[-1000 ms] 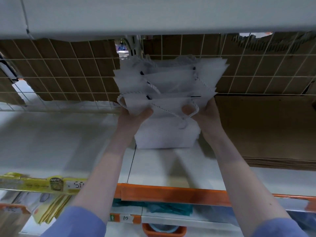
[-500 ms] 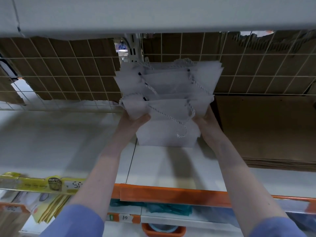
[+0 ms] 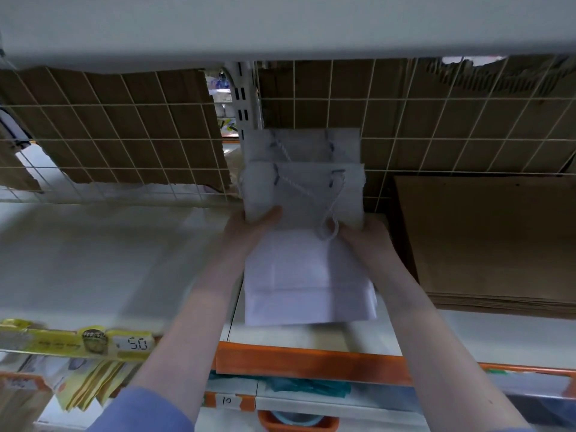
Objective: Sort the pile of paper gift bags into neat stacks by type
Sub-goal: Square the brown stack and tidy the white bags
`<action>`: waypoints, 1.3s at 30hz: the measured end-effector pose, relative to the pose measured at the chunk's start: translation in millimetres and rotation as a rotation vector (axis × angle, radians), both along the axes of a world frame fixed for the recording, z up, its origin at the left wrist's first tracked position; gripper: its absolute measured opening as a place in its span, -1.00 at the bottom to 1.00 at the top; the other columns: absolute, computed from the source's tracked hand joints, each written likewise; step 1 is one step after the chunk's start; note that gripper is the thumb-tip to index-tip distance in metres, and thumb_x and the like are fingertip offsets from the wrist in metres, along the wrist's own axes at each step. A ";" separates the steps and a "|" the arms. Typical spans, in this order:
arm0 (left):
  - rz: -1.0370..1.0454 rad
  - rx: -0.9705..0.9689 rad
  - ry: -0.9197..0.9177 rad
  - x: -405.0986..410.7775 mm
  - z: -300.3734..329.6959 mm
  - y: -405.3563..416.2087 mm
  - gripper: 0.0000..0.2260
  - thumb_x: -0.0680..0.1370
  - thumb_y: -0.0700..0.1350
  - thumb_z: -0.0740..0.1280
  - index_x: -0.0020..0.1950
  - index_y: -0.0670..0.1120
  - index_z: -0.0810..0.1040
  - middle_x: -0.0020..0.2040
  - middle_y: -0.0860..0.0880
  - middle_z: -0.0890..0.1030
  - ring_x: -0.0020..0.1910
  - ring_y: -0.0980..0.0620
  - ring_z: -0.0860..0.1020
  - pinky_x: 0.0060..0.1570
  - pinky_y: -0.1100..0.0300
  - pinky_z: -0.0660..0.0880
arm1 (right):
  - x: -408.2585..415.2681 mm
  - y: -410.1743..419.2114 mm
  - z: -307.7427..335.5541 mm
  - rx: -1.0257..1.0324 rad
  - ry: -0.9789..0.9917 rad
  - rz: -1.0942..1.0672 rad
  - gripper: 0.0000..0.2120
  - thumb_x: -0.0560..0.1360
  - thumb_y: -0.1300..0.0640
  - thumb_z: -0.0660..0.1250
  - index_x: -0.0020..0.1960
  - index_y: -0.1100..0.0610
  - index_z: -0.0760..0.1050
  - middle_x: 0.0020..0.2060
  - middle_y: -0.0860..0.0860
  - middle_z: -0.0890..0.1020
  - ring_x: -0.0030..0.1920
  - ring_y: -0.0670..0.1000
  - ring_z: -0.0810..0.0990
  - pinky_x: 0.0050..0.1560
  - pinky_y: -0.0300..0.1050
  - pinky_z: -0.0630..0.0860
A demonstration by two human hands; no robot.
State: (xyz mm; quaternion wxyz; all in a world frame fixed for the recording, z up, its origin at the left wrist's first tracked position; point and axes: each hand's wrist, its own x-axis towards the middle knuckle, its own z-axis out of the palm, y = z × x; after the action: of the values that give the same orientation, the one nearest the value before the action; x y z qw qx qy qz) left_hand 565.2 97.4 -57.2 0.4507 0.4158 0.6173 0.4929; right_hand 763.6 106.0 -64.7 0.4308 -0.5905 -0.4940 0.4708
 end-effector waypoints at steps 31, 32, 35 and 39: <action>0.268 0.554 0.250 11.8 -18.5 -29.0 -0.67 0.51 -0.24 0.35 0.09 0.19 0.50 -0.06 -0.02 0.54 -0.12 0.14 0.51 -0.06 0.29 0.47 | 0.7 -21.8 0.0 0.348 -0.010 -0.158 -0.79 0.46 0.25 0.35 -0.01 0.02 0.40 -0.23 -0.04 0.55 -0.28 -0.09 0.52 -0.38 -0.40 0.40; 0.295 0.565 0.215 12.3 -14.6 -29.8 -0.67 0.50 -0.25 0.35 0.08 0.18 0.51 -0.04 -0.02 0.55 -0.12 0.18 0.51 -0.06 0.31 0.47 | 1.2 -22.0 4.3 0.354 0.048 -0.161 -0.78 0.46 0.26 0.36 0.00 0.02 0.40 -0.24 -0.03 0.57 -0.30 -0.08 0.54 -0.39 -0.40 0.41; 0.343 0.573 0.131 11.5 -1.5 -27.0 -0.70 0.48 -0.24 0.37 0.07 0.14 0.53 0.05 -0.06 0.53 -0.13 0.28 0.50 -0.11 0.40 0.45 | 3.9 -16.9 16.4 0.303 0.155 -0.153 -0.67 0.46 0.26 0.36 0.17 0.04 0.41 -0.25 -0.07 0.62 -0.33 -0.07 0.58 -0.33 -0.29 0.51; 0.159 0.400 -0.198 5.2 5.0 -11.5 -0.57 0.44 -0.11 0.40 0.29 -0.10 0.45 0.02 -0.09 0.56 -0.15 0.05 0.59 -0.23 0.22 0.57 | 9.2 -6.7 25.1 0.168 0.228 -0.053 -0.73 0.49 0.28 0.31 0.16 0.08 0.52 -0.15 0.04 0.66 -0.17 0.07 0.63 -0.10 -0.07 0.56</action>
State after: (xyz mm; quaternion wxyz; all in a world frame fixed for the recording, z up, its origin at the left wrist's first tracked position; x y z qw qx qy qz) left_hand 570.4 85.9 -52.2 0.3773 0.3966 0.4908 0.6778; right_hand 772.8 99.3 -39.6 0.5442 -0.5081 -0.4637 0.4803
